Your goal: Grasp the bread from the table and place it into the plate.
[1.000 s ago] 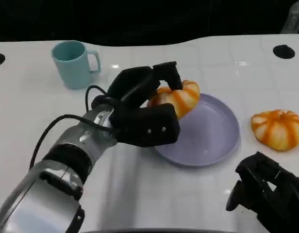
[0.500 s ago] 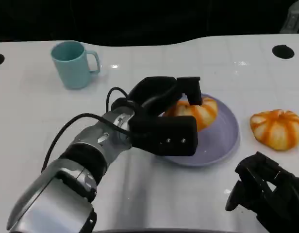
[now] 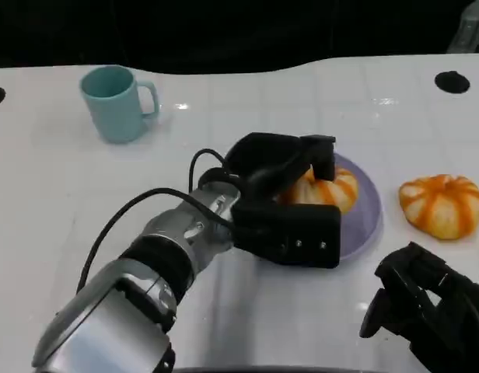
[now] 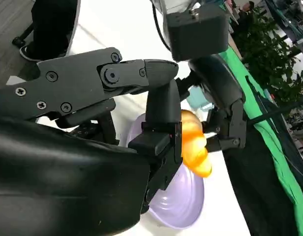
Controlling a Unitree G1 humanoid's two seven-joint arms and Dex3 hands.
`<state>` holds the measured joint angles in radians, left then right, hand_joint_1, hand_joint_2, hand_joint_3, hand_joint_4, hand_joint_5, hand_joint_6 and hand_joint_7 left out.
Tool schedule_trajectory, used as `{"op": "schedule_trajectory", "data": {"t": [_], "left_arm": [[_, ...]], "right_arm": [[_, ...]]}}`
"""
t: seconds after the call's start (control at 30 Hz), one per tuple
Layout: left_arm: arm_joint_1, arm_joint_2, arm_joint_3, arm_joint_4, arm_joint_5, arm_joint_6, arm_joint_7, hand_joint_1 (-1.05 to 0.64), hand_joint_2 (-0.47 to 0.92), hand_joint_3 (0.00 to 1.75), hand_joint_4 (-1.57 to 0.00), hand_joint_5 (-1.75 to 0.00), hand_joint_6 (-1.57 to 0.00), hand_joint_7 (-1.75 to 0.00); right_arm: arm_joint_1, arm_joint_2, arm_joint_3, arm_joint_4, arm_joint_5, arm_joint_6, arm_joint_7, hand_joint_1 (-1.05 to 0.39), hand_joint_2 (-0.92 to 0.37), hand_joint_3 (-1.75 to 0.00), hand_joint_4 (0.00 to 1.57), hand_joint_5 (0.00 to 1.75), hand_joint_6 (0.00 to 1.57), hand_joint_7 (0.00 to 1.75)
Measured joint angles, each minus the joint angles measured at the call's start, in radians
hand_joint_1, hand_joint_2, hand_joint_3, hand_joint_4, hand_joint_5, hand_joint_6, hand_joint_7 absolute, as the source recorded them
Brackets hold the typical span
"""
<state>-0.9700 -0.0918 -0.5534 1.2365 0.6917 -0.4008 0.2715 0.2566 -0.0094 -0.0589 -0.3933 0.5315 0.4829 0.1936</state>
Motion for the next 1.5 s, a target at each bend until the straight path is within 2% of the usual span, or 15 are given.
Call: {"op": "schedule_trajectory", "data": {"t": [1.23,1.27,1.3,1.33,1.37,1.4,1.5], "left_arm": [[0.0,0.002,0.0,0.0,0.0,0.005,0.006,-0.16,0.45,1.12,-0.96,-1.75,-0.72,-1.68],[0.0,0.002,0.0,0.0,0.0,0.005,0.006,-0.32,0.64,0.74,-0.64,-1.17,-0.55,-0.99],[-0.001,-0.001,0.002,0.001,-0.002,0.017,0.0,-0.56,0.78,0.63,-0.33,-0.6,-0.32,-0.51],[-0.008,-0.008,0.0,0.007,-0.002,0.054,-0.039,-0.68,0.85,0.58,-0.17,-0.31,-0.2,-0.26],[-0.026,-0.017,-0.01,0.022,0.001,0.104,-0.11,-0.8,0.89,0.56,-0.07,-0.13,-0.12,-0.11],[-0.037,-0.019,-0.019,0.032,0.005,0.148,-0.173,-0.87,0.91,0.57,-0.04,-0.07,-0.09,-0.06],[-0.05,-0.003,-0.021,0.028,-0.002,0.175,-0.261,-0.93,0.92,0.58,-0.01,-0.01,-0.06,-0.02]], "right_arm": [[0.001,0.0,0.0,-0.001,0.0,0.0,-0.003,-0.49,-0.92,-0.27,0.62,1.75,0.52,1.55],[0.001,0.0,0.0,-0.001,0.0,0.0,-0.003,-0.49,-0.92,-0.27,0.62,1.75,0.53,1.55],[0.001,0.0,0.0,-0.001,0.0,0.0,-0.003,-0.49,-0.92,-0.27,0.62,1.75,0.53,1.55],[0.001,0.0,0.0,-0.001,0.0,0.0,-0.003,-0.49,-0.92,-0.27,0.62,1.75,0.53,1.55],[0.001,0.0,0.0,-0.002,0.0,0.0,-0.002,-0.49,-0.92,-0.26,0.62,1.75,0.53,1.55],[0.001,0.0,0.0,-0.002,0.0,0.0,-0.002,-0.5,-0.92,-0.25,0.62,1.75,0.53,1.55],[0.001,0.0,-0.005,-0.002,0.001,0.0,-0.002,-0.5,-0.92,-0.24,0.63,1.75,0.54,1.55]]}}
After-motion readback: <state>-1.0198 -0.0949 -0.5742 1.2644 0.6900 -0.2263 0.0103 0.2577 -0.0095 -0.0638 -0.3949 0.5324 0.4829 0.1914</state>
